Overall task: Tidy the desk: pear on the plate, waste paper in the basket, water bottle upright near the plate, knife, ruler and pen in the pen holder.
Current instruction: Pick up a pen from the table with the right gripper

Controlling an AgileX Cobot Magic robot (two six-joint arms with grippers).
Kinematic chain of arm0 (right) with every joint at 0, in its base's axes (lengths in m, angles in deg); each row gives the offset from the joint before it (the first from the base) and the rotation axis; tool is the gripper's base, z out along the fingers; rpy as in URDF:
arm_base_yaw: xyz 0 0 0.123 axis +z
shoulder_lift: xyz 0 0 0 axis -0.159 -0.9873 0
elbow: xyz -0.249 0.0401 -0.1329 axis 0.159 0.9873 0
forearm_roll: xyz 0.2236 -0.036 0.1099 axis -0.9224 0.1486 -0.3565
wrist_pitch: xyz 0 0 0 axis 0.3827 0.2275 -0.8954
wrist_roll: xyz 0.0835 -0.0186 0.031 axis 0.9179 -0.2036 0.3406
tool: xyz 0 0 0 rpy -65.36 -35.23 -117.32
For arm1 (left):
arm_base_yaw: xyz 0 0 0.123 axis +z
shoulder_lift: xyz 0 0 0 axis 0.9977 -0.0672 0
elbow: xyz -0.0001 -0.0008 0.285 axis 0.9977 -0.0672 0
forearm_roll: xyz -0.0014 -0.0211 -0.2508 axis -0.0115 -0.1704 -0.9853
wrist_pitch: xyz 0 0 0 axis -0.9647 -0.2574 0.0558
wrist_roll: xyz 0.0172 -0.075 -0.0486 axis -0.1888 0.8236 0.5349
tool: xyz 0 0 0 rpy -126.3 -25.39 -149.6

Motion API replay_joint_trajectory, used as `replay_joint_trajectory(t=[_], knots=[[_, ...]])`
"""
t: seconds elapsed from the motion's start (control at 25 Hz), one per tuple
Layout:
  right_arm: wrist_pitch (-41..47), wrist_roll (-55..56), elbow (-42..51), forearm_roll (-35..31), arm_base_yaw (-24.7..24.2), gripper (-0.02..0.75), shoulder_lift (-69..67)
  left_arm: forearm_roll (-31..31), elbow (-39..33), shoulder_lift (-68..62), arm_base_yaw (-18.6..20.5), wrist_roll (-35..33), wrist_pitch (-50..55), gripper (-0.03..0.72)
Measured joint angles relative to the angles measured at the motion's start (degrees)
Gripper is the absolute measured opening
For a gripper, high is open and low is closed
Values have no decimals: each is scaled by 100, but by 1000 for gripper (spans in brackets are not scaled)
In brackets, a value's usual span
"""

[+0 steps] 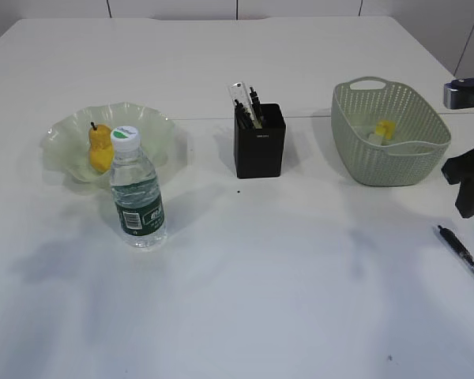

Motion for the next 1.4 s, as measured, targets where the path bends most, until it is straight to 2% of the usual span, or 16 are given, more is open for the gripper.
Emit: replay_joint_trajectory(t=[0.16, 0.72, 1.0, 1.2, 1.4], knots=[[-118, 29, 4, 10, -164, 318, -246, 0, 0, 0, 0, 0, 3, 466], [-433, 40, 4, 240, -175, 319, -1264, 0, 0, 0, 0, 0, 13, 466], [-510, 12, -36, 252, -538, 319, -1514, 0, 0, 0, 0, 0, 13, 466], [-648, -370, -49, -52, -606, 320, -1625, 0, 0, 0, 0, 0, -49, 466], [-679, -442, -169, -52, -606, 320, -1752, 0, 0, 0, 0, 0, -49, 466]])
